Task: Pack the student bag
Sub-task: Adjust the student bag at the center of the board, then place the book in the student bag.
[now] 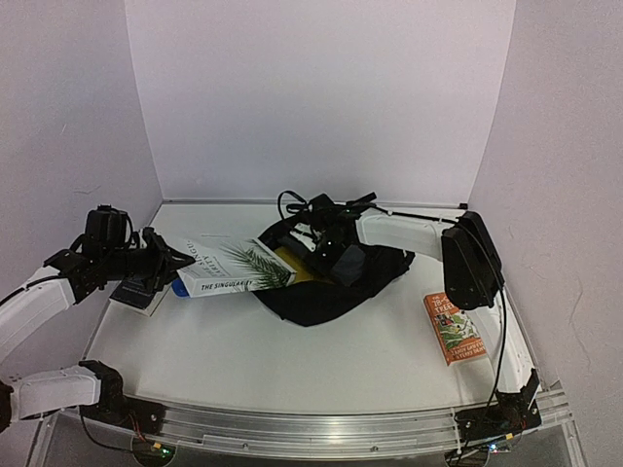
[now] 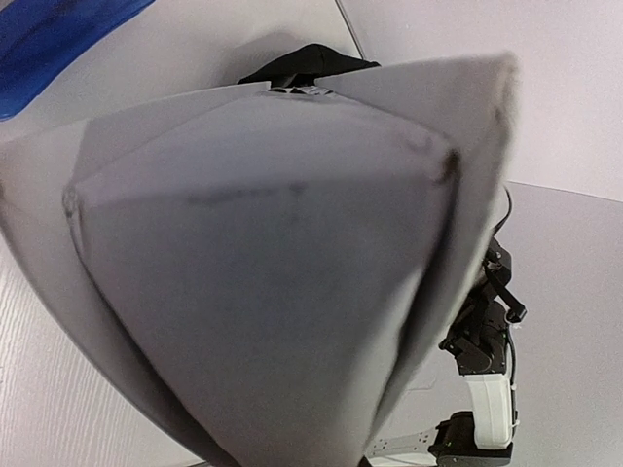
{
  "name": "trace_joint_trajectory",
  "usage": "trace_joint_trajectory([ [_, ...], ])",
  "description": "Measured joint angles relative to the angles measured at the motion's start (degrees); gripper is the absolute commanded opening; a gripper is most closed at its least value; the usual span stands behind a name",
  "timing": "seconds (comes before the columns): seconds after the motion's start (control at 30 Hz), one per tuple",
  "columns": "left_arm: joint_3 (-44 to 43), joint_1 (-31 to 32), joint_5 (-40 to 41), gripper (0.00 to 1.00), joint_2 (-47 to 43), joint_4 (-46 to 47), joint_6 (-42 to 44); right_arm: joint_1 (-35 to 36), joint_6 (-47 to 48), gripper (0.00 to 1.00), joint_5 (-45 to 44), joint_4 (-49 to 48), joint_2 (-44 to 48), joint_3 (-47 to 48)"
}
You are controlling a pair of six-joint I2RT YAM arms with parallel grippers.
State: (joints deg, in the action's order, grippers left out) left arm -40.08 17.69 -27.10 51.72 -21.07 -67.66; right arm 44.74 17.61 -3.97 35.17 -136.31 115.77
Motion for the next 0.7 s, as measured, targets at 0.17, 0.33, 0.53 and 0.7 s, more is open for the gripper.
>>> trace_joint_trajectory([
  [0.17,1.2,0.1,-1.8,0.00,2.0,4.8,-1.4,0.0,-1.9,0.00,0.3,0.3,0.2,1.0],
  [0.33,2.3,0.4,-4.3,0.00,6.5,10.5,-1.7,-0.5,-4.8,0.00,2.2,1.1,2.0,1.9],
  [0.53,3.6,0.5,-6.6,0.00,12.7,17.6,-2.3,-1.8,-8.7,0.00,5.7,2.2,4.1,6.1],
  [0.7,3.9,0.7,-8.0,0.00,17.9,23.8,-3.0,-2.6,-11.4,0.00,9.5,2.1,6.1,7.7],
])
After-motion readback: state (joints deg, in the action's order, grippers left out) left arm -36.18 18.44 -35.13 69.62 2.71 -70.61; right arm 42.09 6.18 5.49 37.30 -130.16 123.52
